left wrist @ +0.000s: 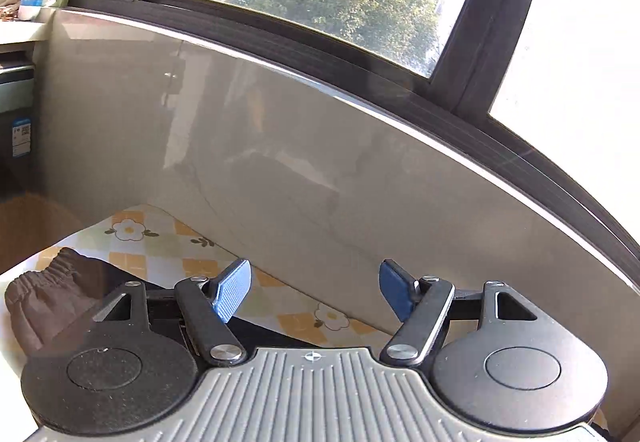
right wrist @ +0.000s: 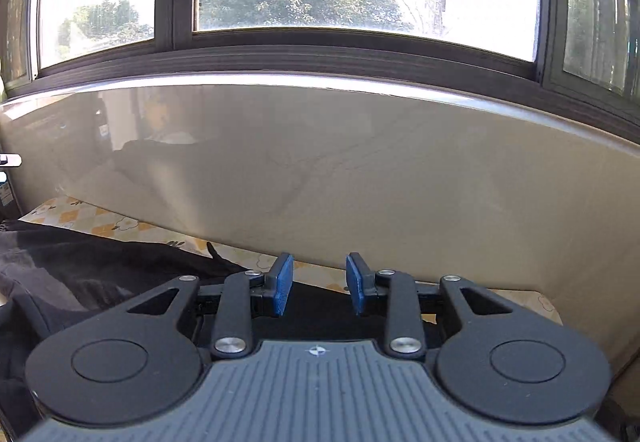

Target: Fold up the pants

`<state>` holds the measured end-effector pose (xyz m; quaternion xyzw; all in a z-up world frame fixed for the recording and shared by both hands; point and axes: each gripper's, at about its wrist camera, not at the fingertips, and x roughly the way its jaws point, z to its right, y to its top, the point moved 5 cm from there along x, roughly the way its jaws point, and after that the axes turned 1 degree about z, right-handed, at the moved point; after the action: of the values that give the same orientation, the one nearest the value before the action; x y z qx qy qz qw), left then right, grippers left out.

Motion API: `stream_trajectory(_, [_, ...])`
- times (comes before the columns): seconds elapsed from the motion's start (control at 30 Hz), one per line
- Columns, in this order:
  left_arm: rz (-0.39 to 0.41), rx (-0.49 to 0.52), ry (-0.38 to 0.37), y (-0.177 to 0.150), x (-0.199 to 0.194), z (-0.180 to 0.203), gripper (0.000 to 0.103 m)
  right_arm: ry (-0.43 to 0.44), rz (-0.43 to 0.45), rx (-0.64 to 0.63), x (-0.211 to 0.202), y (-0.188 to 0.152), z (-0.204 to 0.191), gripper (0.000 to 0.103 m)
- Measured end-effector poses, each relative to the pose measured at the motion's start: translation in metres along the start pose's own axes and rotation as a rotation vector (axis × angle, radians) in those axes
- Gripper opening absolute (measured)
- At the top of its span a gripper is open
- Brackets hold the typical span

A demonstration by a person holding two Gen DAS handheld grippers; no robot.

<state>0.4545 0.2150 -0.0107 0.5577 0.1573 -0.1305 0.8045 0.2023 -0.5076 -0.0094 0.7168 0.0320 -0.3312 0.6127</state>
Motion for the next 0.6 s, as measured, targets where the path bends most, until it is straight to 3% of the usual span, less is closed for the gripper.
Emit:
stream_trajectory(0.1, [-0.063, 0.1, -0.104, -0.025, 0.016, 0.053, 0.073, -0.075, -0.05, 0.076, 0.024, -0.016, 0.045, 0.032])
stream_trajectory(0.23, [-0.144, 0.202, -0.168, -0.062, 0.041, 0.108, 0.072, -0.161, -0.12, 0.157, 0.056, -0.038, 0.094, 0.032])
stream_trajectory(0.43, [-0.287, 0.259, -0.172, -0.114, 0.082, 0.144, 0.069, -0.189, -0.19, 0.332, 0.097, -0.06, 0.151, 0.033])
stream_trajectory(0.6, [-0.369, 0.279, -0.141, -0.145, 0.111, 0.145, 0.067, -0.18, -0.285, 0.351, 0.119, -0.076, 0.159, 0.049])
